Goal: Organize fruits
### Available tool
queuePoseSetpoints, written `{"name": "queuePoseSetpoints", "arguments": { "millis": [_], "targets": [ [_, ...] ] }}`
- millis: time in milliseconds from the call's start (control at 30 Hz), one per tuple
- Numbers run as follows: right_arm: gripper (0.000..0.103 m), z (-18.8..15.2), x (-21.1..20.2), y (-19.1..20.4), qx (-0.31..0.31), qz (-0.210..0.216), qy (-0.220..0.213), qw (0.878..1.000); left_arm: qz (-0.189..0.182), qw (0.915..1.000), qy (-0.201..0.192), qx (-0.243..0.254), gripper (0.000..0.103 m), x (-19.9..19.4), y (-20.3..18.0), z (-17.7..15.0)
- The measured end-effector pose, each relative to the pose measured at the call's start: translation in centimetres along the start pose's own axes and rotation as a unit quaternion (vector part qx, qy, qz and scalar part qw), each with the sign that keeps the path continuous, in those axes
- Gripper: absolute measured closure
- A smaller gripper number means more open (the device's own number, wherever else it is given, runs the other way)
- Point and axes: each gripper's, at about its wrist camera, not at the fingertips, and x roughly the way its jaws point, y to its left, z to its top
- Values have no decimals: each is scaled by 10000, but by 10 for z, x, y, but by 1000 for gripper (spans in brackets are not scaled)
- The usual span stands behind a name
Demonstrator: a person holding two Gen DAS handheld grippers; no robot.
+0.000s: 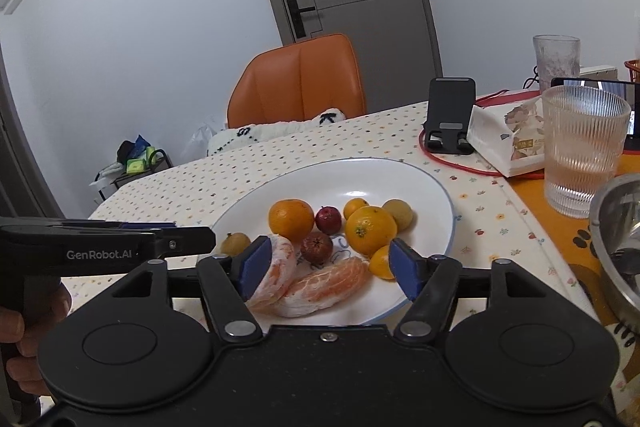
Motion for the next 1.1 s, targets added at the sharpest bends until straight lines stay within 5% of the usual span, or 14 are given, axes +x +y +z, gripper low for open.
{"name": "queuePoseSetpoints", "arguments": {
  "millis": [767,1100],
  "targets": [
    [4,-2,-23,39,49,529,-70,9986,758,9960,-241,-413,24,-74,37,-17],
    [0,-4,-33,57,-1,637,-6,9980,1084,9912,-233,-725,18,-103,53,-28]
  ]
}}
